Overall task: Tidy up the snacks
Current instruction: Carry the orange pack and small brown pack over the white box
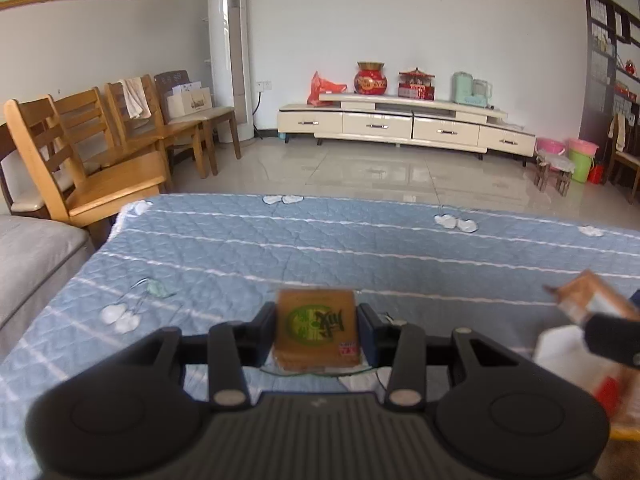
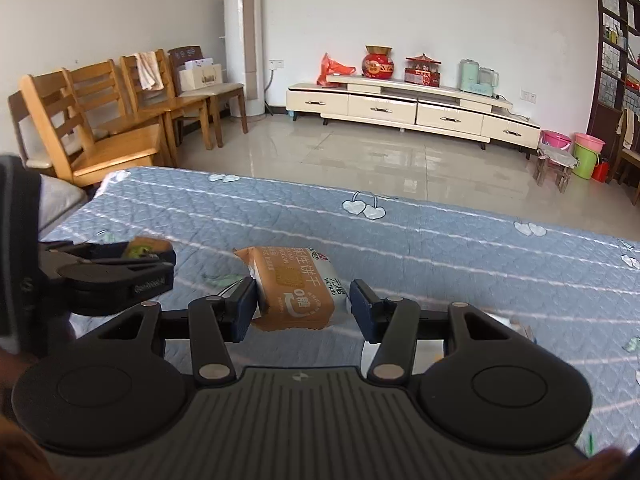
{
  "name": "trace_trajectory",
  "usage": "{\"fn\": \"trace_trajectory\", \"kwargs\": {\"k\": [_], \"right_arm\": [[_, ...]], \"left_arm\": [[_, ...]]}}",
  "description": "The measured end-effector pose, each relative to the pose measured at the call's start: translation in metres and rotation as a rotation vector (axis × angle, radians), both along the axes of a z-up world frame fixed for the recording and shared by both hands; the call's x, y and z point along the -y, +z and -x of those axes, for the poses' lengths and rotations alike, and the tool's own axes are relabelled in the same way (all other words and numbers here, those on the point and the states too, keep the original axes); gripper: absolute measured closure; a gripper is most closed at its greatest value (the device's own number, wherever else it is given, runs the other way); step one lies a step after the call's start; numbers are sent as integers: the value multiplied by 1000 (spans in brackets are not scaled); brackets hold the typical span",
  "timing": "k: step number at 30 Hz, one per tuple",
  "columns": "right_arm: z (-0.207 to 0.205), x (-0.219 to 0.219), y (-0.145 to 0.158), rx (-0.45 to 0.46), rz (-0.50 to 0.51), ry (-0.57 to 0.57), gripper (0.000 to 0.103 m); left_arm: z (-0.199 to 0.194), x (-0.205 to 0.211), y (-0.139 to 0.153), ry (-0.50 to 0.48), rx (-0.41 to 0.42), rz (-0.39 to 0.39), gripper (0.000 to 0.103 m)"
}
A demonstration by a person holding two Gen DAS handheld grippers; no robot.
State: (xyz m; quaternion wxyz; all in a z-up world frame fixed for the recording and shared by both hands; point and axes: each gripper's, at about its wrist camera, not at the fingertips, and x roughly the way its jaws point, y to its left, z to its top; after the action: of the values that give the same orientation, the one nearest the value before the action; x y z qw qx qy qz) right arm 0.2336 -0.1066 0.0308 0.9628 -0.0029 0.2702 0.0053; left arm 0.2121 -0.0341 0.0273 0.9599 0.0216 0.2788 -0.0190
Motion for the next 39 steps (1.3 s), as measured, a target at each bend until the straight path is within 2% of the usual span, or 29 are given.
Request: {"fn": "trace_trajectory", "kwargs": {"k": [9, 15, 20, 29, 39], "right_arm": [[74, 1, 18, 47, 25, -9, 39], [117, 13, 25, 75, 34, -38, 39], [146, 27, 26, 95, 57, -77, 39], [195, 75, 20, 107, 38, -199, 39], [214, 102, 8, 98, 19, -268, 39]], "left_arm": [[80, 8, 32, -42, 29, 49, 61], [120, 21, 35, -87, 33, 58, 61], [145, 43, 32, -166, 34, 56, 61], [165, 81, 26, -277, 30, 64, 61], [175, 119, 21, -363, 28, 63, 61]]}}
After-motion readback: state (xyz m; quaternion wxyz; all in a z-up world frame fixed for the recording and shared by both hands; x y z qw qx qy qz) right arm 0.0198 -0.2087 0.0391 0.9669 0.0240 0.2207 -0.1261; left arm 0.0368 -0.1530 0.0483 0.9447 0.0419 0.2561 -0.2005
